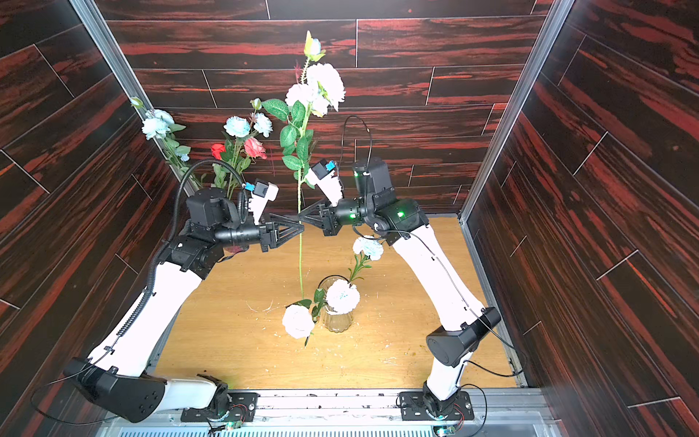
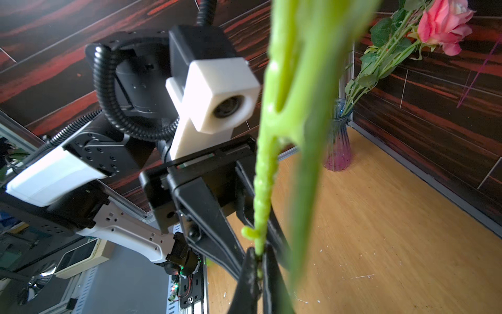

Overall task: Pick out blue flowers from the vase
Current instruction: Place the flower at the center of the board.

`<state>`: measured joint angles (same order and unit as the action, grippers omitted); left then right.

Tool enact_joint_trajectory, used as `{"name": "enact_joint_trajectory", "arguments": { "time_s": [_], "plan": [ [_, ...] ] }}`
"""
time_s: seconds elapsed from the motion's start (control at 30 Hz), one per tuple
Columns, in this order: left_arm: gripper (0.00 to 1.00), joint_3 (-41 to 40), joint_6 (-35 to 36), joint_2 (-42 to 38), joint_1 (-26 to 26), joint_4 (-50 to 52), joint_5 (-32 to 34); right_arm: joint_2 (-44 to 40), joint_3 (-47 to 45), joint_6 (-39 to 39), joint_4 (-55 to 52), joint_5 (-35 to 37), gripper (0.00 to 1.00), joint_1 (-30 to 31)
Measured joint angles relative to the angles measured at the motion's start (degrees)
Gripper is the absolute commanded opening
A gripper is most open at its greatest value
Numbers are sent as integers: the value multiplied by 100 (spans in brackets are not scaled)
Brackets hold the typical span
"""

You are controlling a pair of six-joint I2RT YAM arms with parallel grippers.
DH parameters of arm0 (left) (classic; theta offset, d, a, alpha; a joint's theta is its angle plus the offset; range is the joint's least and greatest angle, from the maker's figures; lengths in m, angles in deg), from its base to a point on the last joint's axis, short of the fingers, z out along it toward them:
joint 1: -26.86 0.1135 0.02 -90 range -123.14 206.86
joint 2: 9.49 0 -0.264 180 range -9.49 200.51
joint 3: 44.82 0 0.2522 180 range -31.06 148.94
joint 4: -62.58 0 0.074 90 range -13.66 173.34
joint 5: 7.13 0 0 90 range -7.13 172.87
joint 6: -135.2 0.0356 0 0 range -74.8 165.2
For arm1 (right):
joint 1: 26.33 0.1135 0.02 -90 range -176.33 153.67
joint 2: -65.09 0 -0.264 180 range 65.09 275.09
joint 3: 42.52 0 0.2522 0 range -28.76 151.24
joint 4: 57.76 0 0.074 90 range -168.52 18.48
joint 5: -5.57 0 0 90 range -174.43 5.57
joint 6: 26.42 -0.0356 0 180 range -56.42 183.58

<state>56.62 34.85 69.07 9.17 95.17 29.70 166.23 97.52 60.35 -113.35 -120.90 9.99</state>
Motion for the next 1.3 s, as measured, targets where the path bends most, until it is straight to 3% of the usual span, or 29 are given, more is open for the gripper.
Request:
{"name": "enact_joint_trajectory", "arguments": {
  "time_s": [0.1,0.27,0.37,0.43,0.6,0.7,1.07,1.3],
  "plan": [
    [8,-68,-164,0,0,-199,-166,0,-15,0,39,2,0,-13],
    [0,-348,-485,-42,4,-640,-326,-22,-175,-66,155,-33,0,-33],
    [0,-435,-595,-59,7,-691,-289,-26,-264,-107,212,-39,12,-37],
    [0,-437,-597,-87,0,-625,-160,-39,-337,-168,289,-28,27,-37],
    [0,-437,-487,-291,9,50,898,-367,-831,-326,529,151,63,-17],
    [0,-455,-468,-424,7,516,1742,-785,-1281,-442,815,367,73,-17],
    [0,-1475,-514,-485,13,1740,4570,-3158,-3143,-918,2173,811,82,-17],
    [0,-1871,-540,-81,66,2243,5622,-4325,-3801,-1121,2531,979,84,-17]
  ]
}}
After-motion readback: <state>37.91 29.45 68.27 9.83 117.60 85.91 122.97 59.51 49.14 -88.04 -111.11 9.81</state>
